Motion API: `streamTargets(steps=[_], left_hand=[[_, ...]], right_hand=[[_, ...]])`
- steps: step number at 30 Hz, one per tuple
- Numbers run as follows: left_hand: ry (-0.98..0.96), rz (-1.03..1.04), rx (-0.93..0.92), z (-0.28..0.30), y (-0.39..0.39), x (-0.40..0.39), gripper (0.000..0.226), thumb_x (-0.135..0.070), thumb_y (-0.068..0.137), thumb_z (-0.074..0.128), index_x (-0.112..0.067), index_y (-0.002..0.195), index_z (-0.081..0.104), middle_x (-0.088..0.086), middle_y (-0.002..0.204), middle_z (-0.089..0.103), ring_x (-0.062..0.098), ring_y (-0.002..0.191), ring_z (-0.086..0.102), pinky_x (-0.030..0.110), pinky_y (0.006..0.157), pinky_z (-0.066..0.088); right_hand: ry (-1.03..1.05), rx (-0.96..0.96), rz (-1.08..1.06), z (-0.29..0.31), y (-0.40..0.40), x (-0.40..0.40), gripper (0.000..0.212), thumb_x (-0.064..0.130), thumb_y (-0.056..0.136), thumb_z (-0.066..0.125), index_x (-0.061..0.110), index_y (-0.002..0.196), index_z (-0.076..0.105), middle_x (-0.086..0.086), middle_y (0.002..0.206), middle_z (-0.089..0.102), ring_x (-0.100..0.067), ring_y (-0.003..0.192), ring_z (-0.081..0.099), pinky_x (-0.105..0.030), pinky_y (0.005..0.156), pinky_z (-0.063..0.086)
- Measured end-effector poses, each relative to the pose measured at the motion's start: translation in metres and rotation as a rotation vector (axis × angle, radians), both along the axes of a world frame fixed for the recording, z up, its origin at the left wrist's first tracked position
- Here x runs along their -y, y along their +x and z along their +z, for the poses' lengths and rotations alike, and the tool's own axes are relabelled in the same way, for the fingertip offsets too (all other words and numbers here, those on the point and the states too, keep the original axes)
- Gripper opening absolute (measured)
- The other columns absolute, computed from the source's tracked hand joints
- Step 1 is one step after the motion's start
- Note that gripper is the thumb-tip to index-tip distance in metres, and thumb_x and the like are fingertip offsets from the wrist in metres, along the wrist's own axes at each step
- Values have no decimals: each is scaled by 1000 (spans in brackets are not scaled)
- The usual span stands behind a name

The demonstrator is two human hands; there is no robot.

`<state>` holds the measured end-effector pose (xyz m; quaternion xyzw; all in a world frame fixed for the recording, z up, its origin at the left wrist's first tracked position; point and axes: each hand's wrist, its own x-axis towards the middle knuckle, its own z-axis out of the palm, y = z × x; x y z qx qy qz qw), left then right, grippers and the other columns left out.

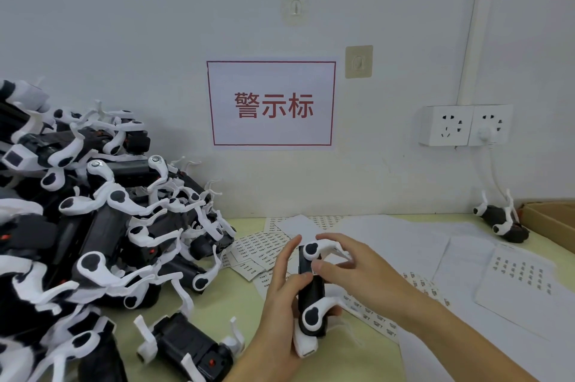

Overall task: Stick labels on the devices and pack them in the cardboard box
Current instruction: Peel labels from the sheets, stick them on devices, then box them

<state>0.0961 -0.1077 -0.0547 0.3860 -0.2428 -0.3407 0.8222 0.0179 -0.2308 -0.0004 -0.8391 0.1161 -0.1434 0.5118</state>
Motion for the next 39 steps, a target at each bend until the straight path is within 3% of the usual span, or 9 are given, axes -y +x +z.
streamTargets(steps=[2, 5, 13, 17, 22, 30, 35, 39], left_hand=[[0, -15, 29, -1, 0, -1, 58, -6, 77, 61, -35, 128, 63, 19, 125, 67, 40, 109, 68, 45, 74, 60], [12, -11, 69, -3, 1, -1, 59, -9, 73, 64, -34, 126, 65, 17, 123, 69, 37, 107, 70, 41, 72, 59], [18, -4, 149, -4, 3, -3, 69, -18, 56, 75, -32, 123, 68, 15, 122, 70, 30, 97, 69, 39, 78, 53], [5, -5, 153, -3, 4, -2, 66, -18, 56, 74, -27, 121, 69, 18, 112, 71, 30, 92, 69, 38, 69, 55], [63, 54, 168, -3, 3, 1, 48, -15, 72, 75, -30, 117, 71, 18, 111, 72, 32, 93, 71, 38, 69, 58], [110, 116, 154, -5, 5, 3, 44, -15, 74, 75, -36, 113, 72, 10, 110, 74, 31, 96, 74, 37, 69, 59], [100, 111, 134, -4, 4, 2, 47, -14, 75, 76, -33, 117, 71, 13, 113, 73, 30, 100, 73, 38, 72, 59], [87, 88, 136, -4, 3, 1, 47, -14, 74, 74, -31, 118, 71, 15, 116, 72, 30, 104, 72, 38, 75, 59]], right_hand=[[26, 56, 13, 0, 0, -2, 22, 31, 92, 69, 44, 110, 66, 21, 108, 69, -1, 91, 70, -12, 75, 48], [59, 52, 24, 2, -1, -1, 17, 25, 92, 70, 40, 100, 72, 16, 100, 72, -11, 89, 71, -17, 73, 54], [150, -13, 77, 7, -5, 9, 21, 15, 90, 71, 33, 97, 78, 8, 95, 75, -8, 86, 70, -21, 75, 52], [159, -60, 87, 9, -6, 13, 22, 13, 95, 65, 30, 100, 78, 5, 87, 74, -10, 80, 68, -25, 78, 51], [210, -49, 133, 8, -8, 15, 14, 17, 94, 68, 22, 103, 77, -7, 97, 73, -17, 87, 68, -33, 88, 53], [177, -66, 135, 6, -8, 15, 13, 22, 92, 70, 27, 102, 77, 3, 94, 72, -13, 89, 69, -32, 86, 52], [158, -58, 132, 4, -8, 14, 19, 31, 86, 78, 33, 105, 75, 7, 105, 73, -14, 98, 71, -28, 84, 53], [192, -55, 134, 4, -7, 15, 23, 24, 84, 79, 34, 104, 74, 6, 106, 73, -11, 95, 71, -28, 82, 53]])
